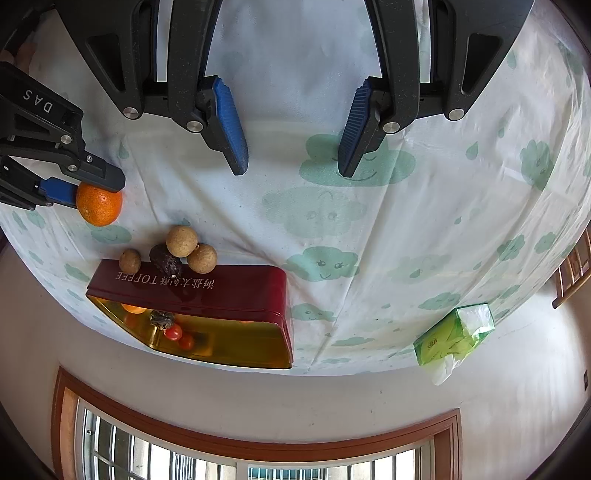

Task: Organize fruits
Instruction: 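Grasp the orange on the cloth with the right tool, then grasp a small brown round fruit with the left tool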

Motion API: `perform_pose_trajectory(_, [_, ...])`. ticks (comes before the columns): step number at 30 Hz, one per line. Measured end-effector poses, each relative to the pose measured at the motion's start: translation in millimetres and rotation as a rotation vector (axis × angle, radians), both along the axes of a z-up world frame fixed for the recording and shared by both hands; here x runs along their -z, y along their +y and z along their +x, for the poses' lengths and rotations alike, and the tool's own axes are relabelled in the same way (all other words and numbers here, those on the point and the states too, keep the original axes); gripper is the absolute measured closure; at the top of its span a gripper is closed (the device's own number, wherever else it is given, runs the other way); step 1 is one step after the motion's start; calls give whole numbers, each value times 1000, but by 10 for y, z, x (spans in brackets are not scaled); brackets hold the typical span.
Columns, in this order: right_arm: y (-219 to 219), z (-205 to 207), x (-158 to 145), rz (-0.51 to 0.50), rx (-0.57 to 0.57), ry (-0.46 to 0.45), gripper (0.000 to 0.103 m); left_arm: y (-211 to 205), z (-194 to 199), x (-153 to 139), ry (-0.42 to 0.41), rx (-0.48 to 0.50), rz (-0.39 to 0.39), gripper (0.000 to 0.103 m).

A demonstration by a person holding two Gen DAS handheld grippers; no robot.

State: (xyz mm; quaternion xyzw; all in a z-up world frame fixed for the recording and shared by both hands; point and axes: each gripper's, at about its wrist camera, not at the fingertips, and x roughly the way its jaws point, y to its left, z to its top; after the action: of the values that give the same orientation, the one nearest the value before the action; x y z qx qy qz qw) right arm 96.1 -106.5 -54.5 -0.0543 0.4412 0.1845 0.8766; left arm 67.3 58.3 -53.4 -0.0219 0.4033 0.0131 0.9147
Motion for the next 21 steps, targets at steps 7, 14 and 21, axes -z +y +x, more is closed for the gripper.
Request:
perform_pose_trajectory(7, [-253,60,17,-3,59,-1,65,-91,38,-2,15,20,-1,48])
perform_pose_trajectory(14, [-615,221,45,-12,144,2,65,-295,118,-97,5,69,11,47])
perform_pose_trajectory(21, [-963,420,71,-24,216,6,65,-494,311,-172,9,111,-16,48])
